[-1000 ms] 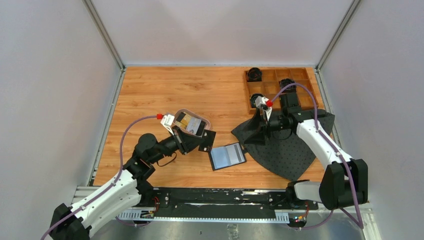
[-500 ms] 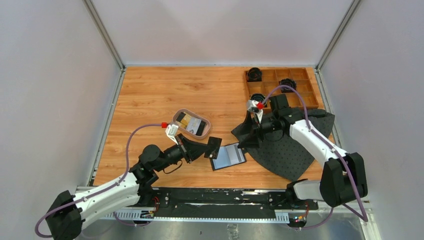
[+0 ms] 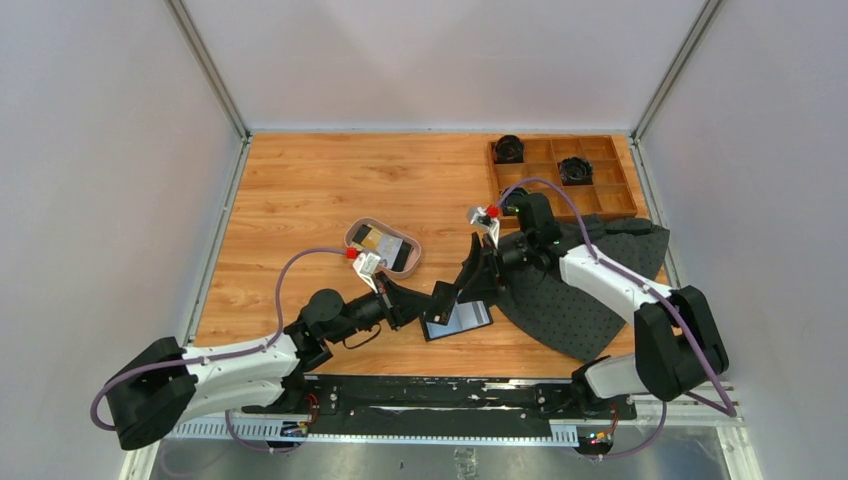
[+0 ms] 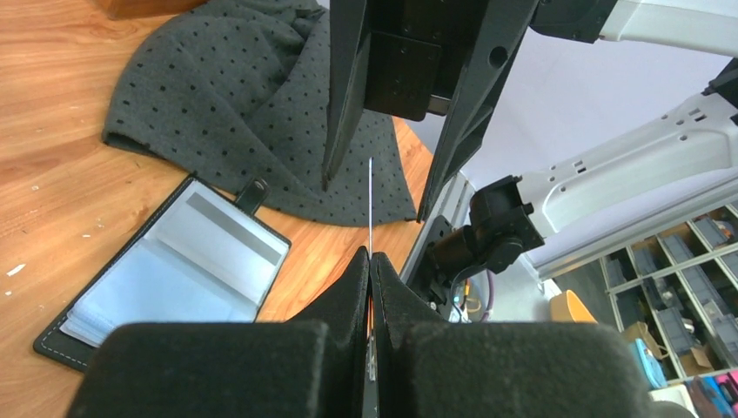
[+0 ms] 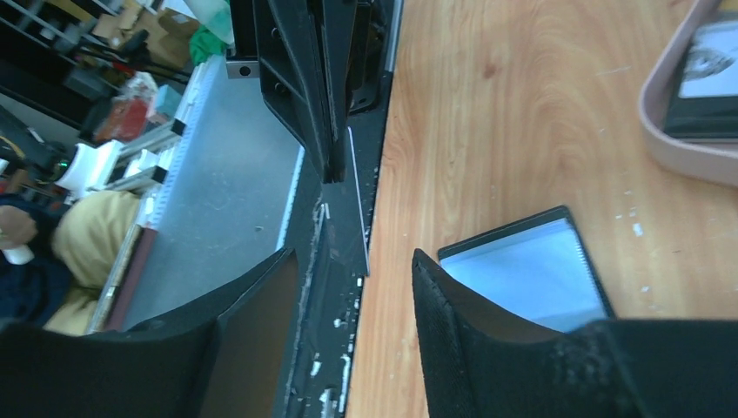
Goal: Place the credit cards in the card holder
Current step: Insert the credit card into the card holder.
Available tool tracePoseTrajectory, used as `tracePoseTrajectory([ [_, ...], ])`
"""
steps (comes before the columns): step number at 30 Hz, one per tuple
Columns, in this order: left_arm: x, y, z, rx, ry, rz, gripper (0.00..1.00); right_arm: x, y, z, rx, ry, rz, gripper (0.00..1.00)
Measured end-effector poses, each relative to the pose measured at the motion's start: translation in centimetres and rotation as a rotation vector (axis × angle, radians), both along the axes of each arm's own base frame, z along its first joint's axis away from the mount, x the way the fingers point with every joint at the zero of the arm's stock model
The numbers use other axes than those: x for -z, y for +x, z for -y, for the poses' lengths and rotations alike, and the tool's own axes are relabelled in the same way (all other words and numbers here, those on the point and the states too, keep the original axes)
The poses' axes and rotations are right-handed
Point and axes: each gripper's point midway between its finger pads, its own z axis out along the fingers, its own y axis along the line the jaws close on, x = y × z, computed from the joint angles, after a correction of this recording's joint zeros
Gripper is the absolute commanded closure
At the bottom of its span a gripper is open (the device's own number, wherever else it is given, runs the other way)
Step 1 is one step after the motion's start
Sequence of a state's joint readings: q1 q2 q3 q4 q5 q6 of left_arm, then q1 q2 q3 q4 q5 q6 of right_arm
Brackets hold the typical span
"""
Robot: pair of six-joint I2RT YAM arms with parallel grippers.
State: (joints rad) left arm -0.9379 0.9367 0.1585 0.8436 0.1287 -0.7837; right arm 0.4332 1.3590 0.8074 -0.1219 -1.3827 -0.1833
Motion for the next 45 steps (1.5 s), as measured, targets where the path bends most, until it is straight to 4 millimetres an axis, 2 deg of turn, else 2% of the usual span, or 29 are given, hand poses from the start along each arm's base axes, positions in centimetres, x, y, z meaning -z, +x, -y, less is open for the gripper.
tracePoseTrajectory([
  [3, 0.2, 0.1, 0.2, 0.001, 0.005, 0.001, 1.0, 0.4, -0.5, -0.6, -0.017, -0.019, -0.048, 0.69],
  [5, 0.2, 0.1, 0.2, 0.001, 0.004, 0.006, 1.0, 0.4, -0.8, -0.8, -0.025, -0.025, -0.064, 0.91],
  [6, 0.2, 0.0, 0.3, 0.002, 0.003, 0.008, 1.0, 0.3, -0.8, -0.8, -0.027, -0.024, -0.067, 0.98],
  [8, 0.0, 0.0, 0.3, 0.003, -0.002, 0.014, 1.0, 0.0, -0.7, -1.0, -0.029, -0.022, -0.061, 1.0],
  [9, 0.0, 0.1, 0.3, 0.001, -0.004, 0.016, 0.94, -0.1, -0.7, -1.0, -0.03, -0.021, -0.065, 1.0],
  [11, -0.1, 0.1, 0.3, -0.001, -0.006, 0.021, 0.72, -0.2, -0.7, -1.0, -0.03, -0.021, -0.067, 1.0],
  [16, 0.1, 0.0, 0.2, 0.003, 0.015, 0.036, 0.07, -0.5, -0.5, -1.1, -0.046, -0.015, -0.035, 1.0],
  [17, 0.2, -0.1, 0.0, 0.005, 0.03, 0.049, 0.01, -0.6, -0.5, -1.1, -0.051, -0.015, -0.024, 1.0],
  [20, -0.1, -0.8, -0.5, 0.03, 0.066, 0.087, 0.0, -0.8, -0.5, -1.0, -0.064, -0.013, 0.017, 1.0],
  [24, -1.7, -0.7, -1.5, 0.042, 0.074, 0.14, 0.0, -0.2, -1.1, -1.0, -0.089, -0.037, 0.056, 1.0],
  [28, -2.2, 0.4, -2.3, 0.073, 0.112, 0.133, 0.1, 0.5, -2.2, -1.4, -0.152, -0.075, 0.098, 1.0],
  [33, -1.3, -0.1, -0.8, 0.225, 0.17, 0.059, 0.16, 1.3, -3.3, -1.7, -0.219, -0.119, 0.12, 1.0],
  [39, 0.4, -1.2, 0.1, 0.349, 0.216, -0.02, 0.4, 1.8, -3.8, -1.4, -0.249, -0.153, 0.116, 1.0],
  [45, 0.2, -1.7, 0.5, 0.398, 0.215, -0.023, 0.45, 2.0, -4.0, -1.2, -0.259, -0.165, 0.108, 1.0],
])
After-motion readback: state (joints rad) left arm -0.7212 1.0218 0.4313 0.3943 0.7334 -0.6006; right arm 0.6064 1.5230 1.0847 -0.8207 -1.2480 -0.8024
